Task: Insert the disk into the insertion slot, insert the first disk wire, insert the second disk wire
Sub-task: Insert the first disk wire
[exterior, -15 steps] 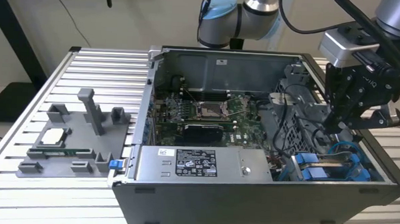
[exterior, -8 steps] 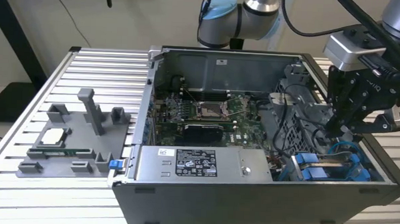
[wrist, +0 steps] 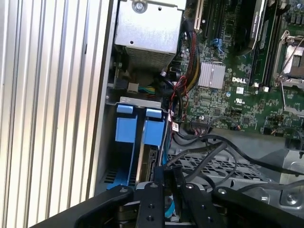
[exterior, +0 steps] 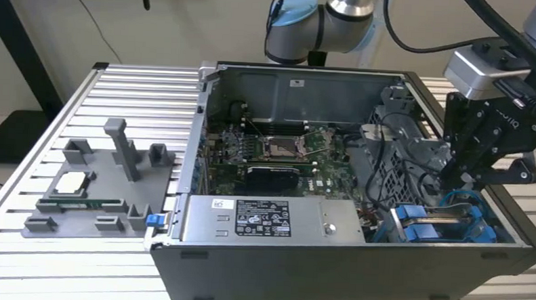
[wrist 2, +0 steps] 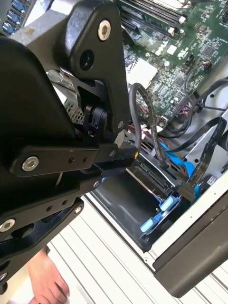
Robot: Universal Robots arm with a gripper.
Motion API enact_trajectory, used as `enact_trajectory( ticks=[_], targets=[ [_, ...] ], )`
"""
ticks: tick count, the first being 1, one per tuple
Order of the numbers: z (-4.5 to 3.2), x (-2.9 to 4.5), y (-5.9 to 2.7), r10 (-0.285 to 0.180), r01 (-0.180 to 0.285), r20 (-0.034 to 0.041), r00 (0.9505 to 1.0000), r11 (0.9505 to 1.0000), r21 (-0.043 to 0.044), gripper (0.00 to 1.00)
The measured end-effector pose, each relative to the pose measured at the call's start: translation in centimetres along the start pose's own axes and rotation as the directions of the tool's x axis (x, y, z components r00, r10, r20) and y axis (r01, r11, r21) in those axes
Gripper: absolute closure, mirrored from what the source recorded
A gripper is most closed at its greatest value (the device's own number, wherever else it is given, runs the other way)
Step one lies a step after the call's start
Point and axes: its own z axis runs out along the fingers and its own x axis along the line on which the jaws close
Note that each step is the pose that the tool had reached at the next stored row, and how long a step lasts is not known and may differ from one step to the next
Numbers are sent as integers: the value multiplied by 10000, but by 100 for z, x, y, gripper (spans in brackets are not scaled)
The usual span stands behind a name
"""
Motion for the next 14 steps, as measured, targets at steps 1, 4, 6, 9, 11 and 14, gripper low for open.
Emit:
enact_trajectory(
  ticks=[1,4,6,9,11,14],
  targets=[
    [2,8,-10,3,-3,3,10000,10000,-21,100],
    [7,30,-37,13,-13,8,10000,10000,-72,100],
    [11,40,-53,20,-20,11,10000,9999,-103,100],
    [17,47,-77,31,-31,21,10000,9998,-177,100],
    [20,51,-89,37,-37,21,10000,9998,-199,100],
    [28,54,-104,45,-44,24,10000,9997,-222,100]
  ],
)
